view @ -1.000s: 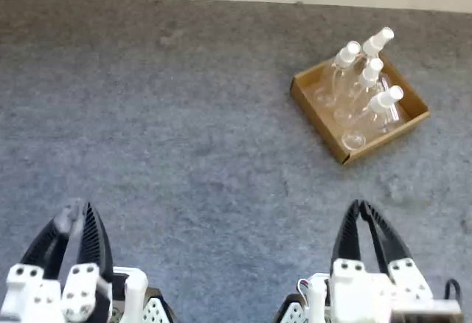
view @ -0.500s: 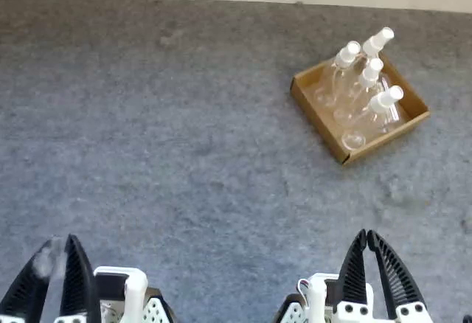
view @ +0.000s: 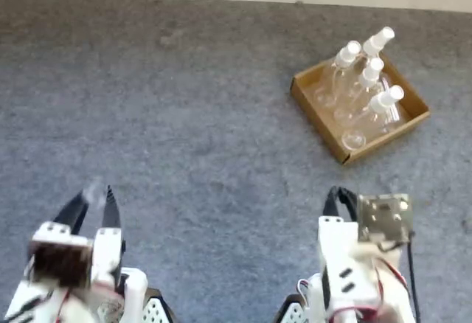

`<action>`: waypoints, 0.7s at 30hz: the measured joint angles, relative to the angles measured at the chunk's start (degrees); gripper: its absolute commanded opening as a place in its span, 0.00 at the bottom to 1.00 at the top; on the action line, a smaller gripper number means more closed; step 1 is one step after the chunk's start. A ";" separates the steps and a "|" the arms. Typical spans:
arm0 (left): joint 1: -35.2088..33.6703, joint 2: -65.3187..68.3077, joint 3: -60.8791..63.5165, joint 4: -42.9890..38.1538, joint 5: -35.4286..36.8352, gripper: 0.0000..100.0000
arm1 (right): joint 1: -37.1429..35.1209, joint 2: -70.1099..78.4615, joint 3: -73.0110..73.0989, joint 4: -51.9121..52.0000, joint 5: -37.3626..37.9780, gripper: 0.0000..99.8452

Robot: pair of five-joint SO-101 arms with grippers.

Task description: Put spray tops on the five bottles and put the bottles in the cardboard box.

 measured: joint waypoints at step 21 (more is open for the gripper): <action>-9.93 0.18 25.58 -11.43 0.00 0.01 | -4.13 0.44 31.56 -9.32 0.00 0.01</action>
